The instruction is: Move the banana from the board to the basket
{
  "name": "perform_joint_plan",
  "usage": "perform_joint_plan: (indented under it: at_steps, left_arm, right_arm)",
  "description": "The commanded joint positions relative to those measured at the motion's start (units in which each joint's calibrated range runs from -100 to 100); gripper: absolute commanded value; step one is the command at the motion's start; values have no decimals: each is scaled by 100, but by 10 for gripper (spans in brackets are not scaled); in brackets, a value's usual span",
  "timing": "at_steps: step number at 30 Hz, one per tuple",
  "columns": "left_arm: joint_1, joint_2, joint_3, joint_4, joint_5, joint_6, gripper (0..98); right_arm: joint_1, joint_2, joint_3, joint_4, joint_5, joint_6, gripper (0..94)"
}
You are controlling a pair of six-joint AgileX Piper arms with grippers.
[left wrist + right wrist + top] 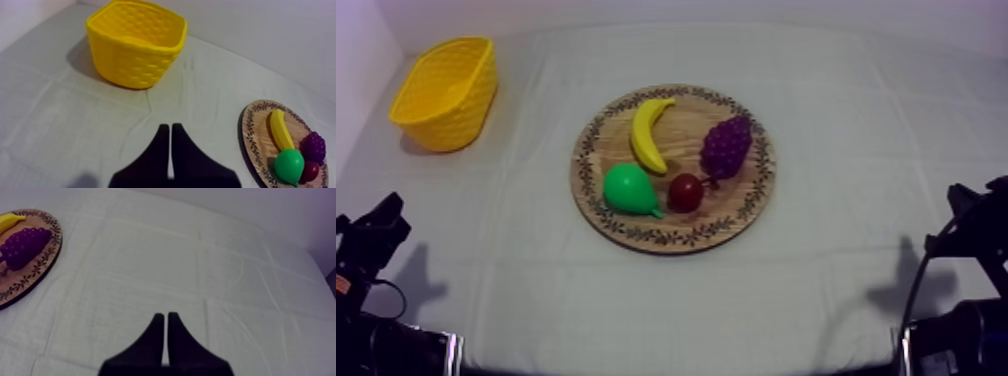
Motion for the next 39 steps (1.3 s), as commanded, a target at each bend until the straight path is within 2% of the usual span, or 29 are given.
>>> perform_joint_plan:
  at_steps: [1, 34, 39]
  left_arm:
    - [0, -4, 4, -2, -2, 1, 0]
    - [0, -4, 0, -2, 15, 20, 0]
    - [134, -4, -22, 15, 87, -417, 0]
  right_arm:
    - [3, -4, -3, -2, 6, -1, 6]
    - [3, -4, -3, -2, 6, -1, 6]
    - [3, -4, -3, -2, 6, -1, 6]
